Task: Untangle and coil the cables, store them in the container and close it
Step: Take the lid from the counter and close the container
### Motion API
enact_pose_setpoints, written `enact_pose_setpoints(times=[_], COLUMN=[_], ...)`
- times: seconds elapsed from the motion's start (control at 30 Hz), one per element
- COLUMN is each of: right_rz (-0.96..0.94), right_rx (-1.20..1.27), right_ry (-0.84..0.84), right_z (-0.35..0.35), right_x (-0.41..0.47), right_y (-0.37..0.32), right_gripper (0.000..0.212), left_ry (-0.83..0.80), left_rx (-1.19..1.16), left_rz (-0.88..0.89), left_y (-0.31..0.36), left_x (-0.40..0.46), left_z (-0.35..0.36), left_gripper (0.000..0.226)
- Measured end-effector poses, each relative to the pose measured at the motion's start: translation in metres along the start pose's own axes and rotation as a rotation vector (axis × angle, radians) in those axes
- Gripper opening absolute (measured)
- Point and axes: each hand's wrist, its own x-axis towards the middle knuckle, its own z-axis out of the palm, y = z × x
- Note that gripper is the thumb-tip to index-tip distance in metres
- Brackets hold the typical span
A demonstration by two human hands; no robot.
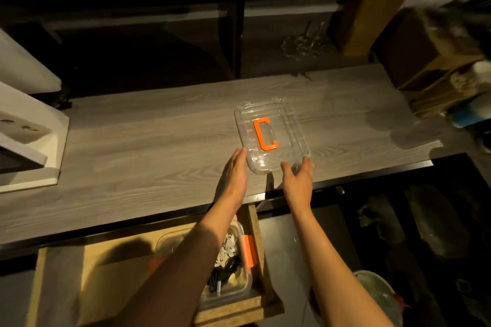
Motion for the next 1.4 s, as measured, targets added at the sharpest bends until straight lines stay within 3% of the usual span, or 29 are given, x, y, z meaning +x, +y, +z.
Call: enact_pose_setpoints(times=[0.03,0.17,0.3,0.47,0.57,0.7,0.83,0.97,1.1,1.3,1.4], right_rz=[-0.005,0.013,0.026,0.092,0.150,0.195,0.236,0.311,0.317,0.238,0.181], right_rx=[-0.029,-0.006,-0.069,-0.189,-0.156,0.213,0.583,0.918,1.050,1.012,0.963], right_ry=[-0.015,-0.061,-0.034,0.026,0.052,0.004,0.024,-0.079,-0.096,-0.176,-0.228], right_z=[-0.001,0.000,-0.004,-0.012,-0.012,-0.009,0.007,0.028,0.041,0.052,0.050], right_x=[0.010,0.038,0.048,0.051,0.043,0.011,-0.030,-0.084,-0.126,-0.182,-0.209], right_y=[0.003,0.010,0.011,0.017,0.018,0.010,0.006,-0.017,-0.026,-0.030,-0.029], right_gripper=[0.080,0.092,0.092,0.070,0.067,0.046,0.069,0.037,0.046,0.038,0.033], left_ry=[-0.014,-0.020,0.049,0.160,0.212,0.158,0.202,0.276,0.264,0.200,0.249], left_rx=[0.011,-0.014,-0.046,-0.118,-0.051,-0.075,-0.245,-0.404,-0.459,-0.588,-0.686], left_rz=[0.002,0.042,0.015,-0.054,-0.037,-0.015,0.039,0.074,0.069,0.038,0.083], left_y=[-0.005,-0.004,0.012,0.022,0.024,0.021,0.020,0.016,0.013,0.012,0.009], left_x=[0.009,0.020,0.005,-0.004,-0.013,-0.029,-0.054,-0.087,-0.116,-0.149,-0.161], left_z=[0.004,0.018,0.025,0.019,0.012,0.002,-0.010,-0.023,-0.056,-0.142,-0.194], left_gripper=[0.056,0.086,0.093,0.076,0.042,0.023,0.015,0.014,0.011,0.025,0.022])
